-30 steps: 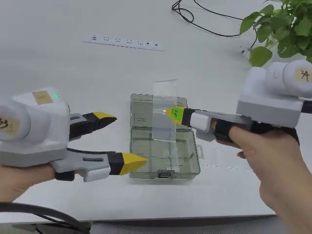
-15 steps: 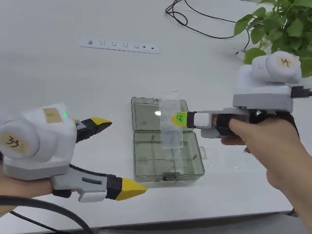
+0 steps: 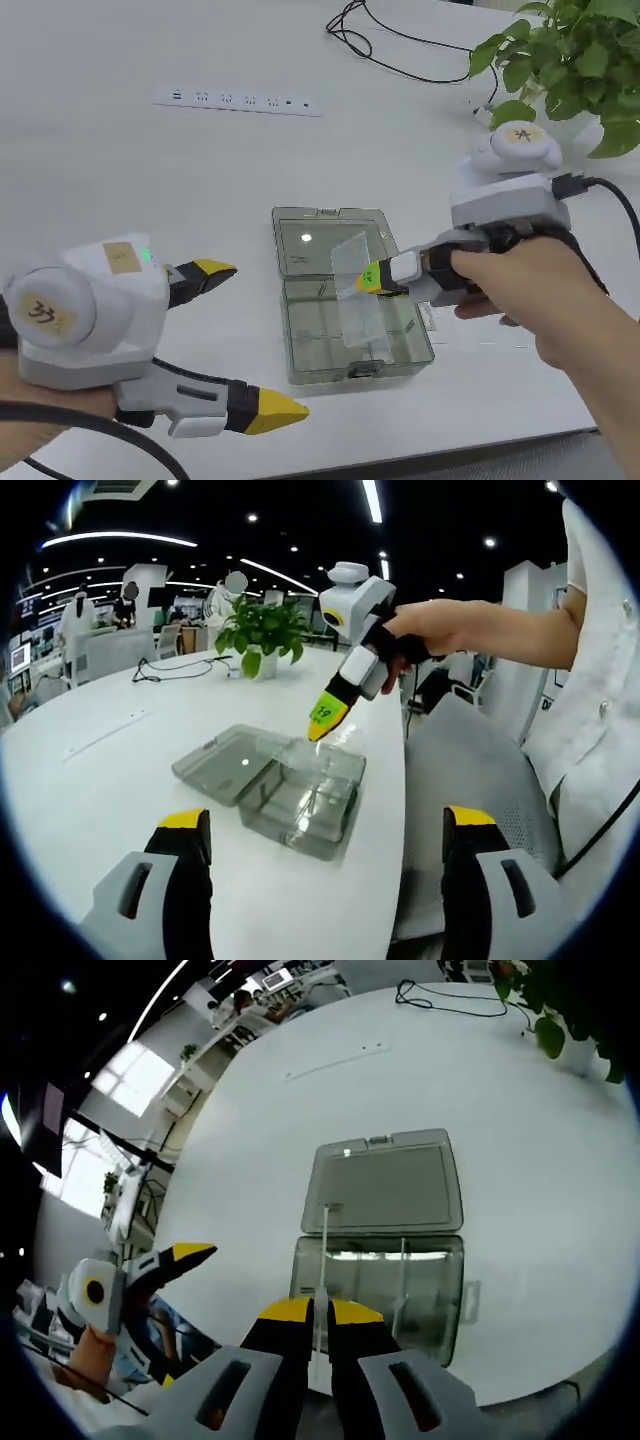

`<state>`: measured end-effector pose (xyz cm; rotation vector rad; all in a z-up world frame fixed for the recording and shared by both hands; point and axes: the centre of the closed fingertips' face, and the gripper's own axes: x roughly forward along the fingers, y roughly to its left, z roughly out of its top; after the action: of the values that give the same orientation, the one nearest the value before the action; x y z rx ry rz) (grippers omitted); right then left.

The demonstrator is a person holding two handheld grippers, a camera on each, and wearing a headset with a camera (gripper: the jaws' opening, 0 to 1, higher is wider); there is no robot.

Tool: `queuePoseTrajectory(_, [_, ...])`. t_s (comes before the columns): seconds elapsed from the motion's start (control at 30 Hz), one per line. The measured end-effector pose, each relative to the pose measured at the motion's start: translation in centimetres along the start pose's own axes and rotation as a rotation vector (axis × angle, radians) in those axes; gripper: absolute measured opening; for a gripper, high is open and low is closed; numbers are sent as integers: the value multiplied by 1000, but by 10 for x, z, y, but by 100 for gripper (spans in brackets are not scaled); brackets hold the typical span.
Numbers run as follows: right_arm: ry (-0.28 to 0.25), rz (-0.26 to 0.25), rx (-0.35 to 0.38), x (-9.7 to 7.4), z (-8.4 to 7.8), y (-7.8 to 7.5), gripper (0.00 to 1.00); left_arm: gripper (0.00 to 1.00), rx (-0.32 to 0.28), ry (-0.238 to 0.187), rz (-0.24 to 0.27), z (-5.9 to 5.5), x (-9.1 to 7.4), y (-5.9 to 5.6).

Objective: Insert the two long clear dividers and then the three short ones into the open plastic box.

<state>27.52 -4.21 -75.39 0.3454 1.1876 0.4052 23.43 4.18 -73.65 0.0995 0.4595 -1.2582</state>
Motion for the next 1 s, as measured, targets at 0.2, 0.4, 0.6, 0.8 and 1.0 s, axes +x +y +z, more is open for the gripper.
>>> queuePoseTrajectory(0.2, [40, -26, 38, 12, -11, -9, 7, 97, -15, -19, -14, -1, 0, 4])
queuePoseTrajectory(0.4, [66, -56, 43, 17, -16, -9, 7, 97, -23, -23, -22, -2, 2, 6])
queuePoseTrajectory(0.6, [98, -69, 34, 21, -19, -11, 6, 96, -36, -31, -23, -3, 4, 5])
queuePoseTrajectory(0.8, [114, -89, 13, 24, -17, -16, 6, 96, -46, -30, -23, -4, 5, 5])
queuePoseTrajectory(1.0, [116, -91, -6, 29, -14, -19, 6, 96, -56, -31, -16, -4, 3, 7])
